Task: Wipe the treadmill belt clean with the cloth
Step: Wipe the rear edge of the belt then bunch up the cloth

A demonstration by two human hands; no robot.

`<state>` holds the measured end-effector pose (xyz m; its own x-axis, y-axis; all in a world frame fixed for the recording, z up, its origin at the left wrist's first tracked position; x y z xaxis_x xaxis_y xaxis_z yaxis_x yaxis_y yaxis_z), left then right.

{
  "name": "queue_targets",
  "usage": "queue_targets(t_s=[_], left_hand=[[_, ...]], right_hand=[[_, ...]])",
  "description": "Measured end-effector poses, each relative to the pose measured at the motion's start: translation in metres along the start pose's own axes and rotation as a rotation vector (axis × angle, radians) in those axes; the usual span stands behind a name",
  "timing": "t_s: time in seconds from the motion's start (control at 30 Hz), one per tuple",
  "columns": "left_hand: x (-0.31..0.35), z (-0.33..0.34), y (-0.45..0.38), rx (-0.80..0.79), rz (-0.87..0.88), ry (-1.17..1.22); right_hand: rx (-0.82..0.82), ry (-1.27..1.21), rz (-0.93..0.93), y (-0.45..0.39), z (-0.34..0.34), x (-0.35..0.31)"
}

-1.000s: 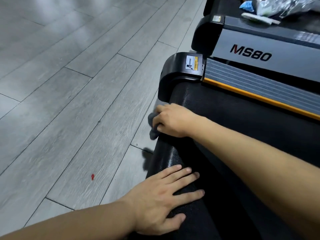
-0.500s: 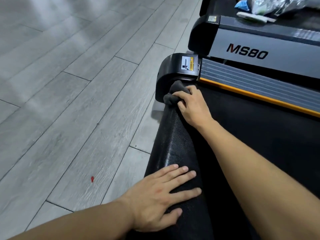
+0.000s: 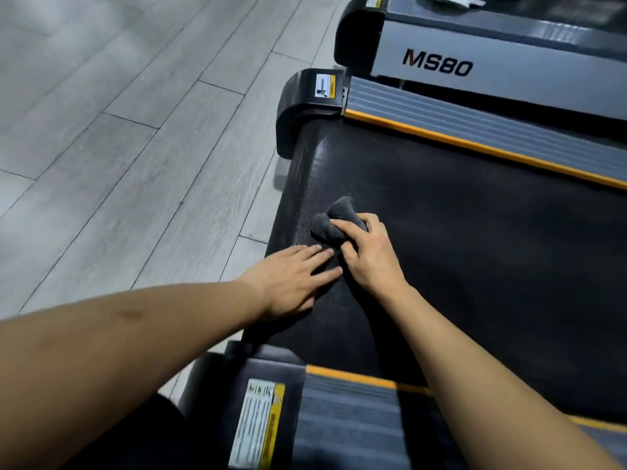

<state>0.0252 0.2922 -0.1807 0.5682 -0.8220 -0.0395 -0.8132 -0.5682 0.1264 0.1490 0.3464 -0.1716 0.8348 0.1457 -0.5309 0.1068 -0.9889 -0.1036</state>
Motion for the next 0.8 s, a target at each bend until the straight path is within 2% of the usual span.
queue_targets(t_s=[0.1,0.23,0.37,0.5,0.57,0.7,0.8], left_hand=[[-0.001,-0.016,0.013,-0.083,-0.070,0.029],[-0.018,-0.029,0.033,-0.214,-0.308,0.104],[-0.014,-0.030,0.045,-0.282,-0.625,0.473],[0.017,-0.028,0.049,-0.201,-0.836,0.880],[0.023,-0.026,0.051,-0.122,-0.908,0.977],[0.024,-0.020,0.056,-0.045,-0.947,1.216],[0.042,-0.019,0.056,-0.055,-0.970,1.604]], right_hand=[[-0.019,-0.005,0.052,0.034,-0.004,-0.001],[-0.055,0.021,0.120,0.071,-0.006,-0.007],[-0.153,0.013,0.190,0.090,-0.010,-0.018],[-0.105,-0.143,0.305,0.107,-0.021,-0.021],[-0.047,-0.292,0.413,0.122,-0.026,-0.020],[-0.018,-0.517,0.652,0.146,-0.032,-0.008],[-0.063,-0.644,0.714,0.149,-0.033,-0.010]])
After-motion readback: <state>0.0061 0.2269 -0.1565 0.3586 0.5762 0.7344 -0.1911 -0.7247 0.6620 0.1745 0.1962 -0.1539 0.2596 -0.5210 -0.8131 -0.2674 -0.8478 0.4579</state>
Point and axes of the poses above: each hand's wrist, its own y-axis away from the middle knuckle, its own z-axis out of the palm, x = y × z, the point moved 9 cm from there along -y, towards the middle knuckle, and after that the axes turned 1 degree about -z, right-handed, at the moved point
